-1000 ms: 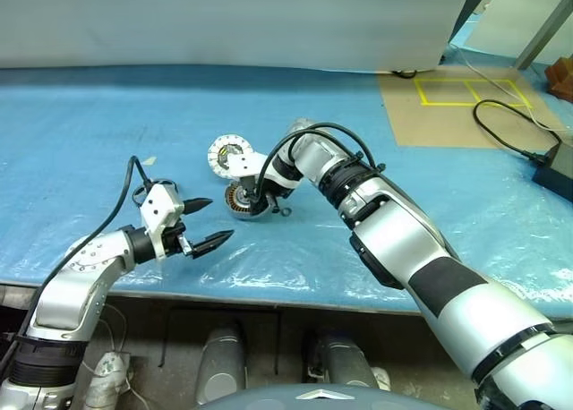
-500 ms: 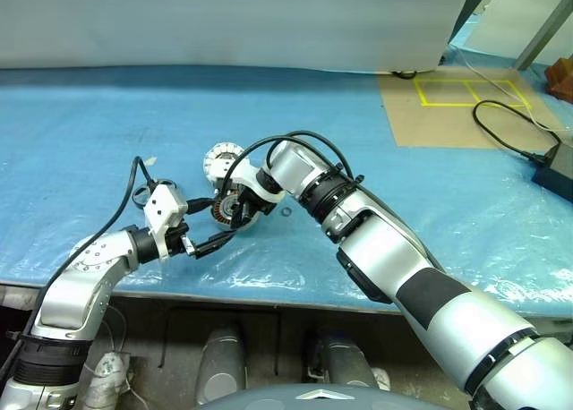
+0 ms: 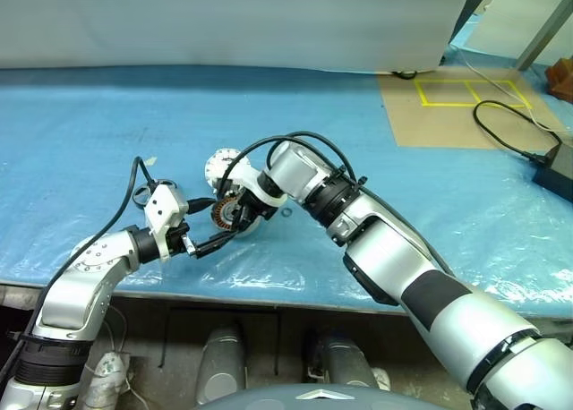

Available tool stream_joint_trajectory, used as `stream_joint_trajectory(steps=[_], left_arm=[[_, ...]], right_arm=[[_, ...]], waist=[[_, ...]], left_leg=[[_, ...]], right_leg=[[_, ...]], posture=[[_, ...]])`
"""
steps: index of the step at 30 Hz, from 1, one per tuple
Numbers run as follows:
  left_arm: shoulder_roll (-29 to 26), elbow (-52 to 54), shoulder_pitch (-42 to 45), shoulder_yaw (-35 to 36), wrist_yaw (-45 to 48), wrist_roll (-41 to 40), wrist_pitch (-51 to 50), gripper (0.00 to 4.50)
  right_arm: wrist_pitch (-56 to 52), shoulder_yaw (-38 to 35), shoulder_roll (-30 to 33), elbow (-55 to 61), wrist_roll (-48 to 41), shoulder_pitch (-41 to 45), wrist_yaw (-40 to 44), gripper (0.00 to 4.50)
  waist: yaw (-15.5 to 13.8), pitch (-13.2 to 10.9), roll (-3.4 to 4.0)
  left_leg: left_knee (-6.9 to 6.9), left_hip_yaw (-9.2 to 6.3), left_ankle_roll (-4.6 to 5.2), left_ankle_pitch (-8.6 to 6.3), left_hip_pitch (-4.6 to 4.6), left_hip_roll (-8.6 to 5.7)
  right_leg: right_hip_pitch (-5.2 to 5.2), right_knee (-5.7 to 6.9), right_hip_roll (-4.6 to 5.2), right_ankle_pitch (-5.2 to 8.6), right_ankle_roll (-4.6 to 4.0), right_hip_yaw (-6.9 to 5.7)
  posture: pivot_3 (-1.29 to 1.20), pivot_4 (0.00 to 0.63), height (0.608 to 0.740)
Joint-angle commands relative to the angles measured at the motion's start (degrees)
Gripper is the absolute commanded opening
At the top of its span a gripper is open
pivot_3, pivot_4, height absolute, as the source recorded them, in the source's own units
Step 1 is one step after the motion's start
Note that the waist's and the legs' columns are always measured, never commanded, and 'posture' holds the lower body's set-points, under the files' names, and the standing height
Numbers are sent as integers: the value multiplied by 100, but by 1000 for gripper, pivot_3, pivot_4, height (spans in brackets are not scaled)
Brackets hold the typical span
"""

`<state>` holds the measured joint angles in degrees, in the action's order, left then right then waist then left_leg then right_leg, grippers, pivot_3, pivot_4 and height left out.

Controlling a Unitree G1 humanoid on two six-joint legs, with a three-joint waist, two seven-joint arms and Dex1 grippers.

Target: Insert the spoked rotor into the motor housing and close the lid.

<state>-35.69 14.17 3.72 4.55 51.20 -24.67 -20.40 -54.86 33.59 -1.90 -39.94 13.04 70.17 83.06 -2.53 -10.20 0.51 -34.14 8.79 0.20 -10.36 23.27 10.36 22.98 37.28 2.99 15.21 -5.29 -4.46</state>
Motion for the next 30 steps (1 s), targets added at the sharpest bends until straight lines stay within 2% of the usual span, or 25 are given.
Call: stream_joint_trajectory(steps=[1,12,18,30], left_arm=[[-61,96,9,66,59,-50,68,4500],[-78,184,-31,90,35,-55,21,4500],[-98,224,-91,132,19,-67,16,4500],[-95,126,54,92,43,-53,24,4500]], right_arm=[[-215,118,-40,222,-241,-57,-26,27],[16,-286,-558,-961,-469,208,-1151,27],[653,115,-285,-880,-295,22,-959,27],[567,297,-147,-560,-358,-154,-820,27]], waist=[[0,0,0],[15,-1,2],[-3,-3,5],[-8,-2,3]], left_leg=[[0,0,-1,0,-1,0],[7,0,-14,8,-32,0],[13,1,-17,8,-74,-1],[56,3,-18,10,-95,-9]], right_leg=[[0,0,0,0,0,0],[-20,3,0,1,-2,6],[-57,2,0,4,0,11],[-78,-39,0,4,1,14]], posture=[[0,150,740],[0,150,740],[0,150,740],[0,150,740]])
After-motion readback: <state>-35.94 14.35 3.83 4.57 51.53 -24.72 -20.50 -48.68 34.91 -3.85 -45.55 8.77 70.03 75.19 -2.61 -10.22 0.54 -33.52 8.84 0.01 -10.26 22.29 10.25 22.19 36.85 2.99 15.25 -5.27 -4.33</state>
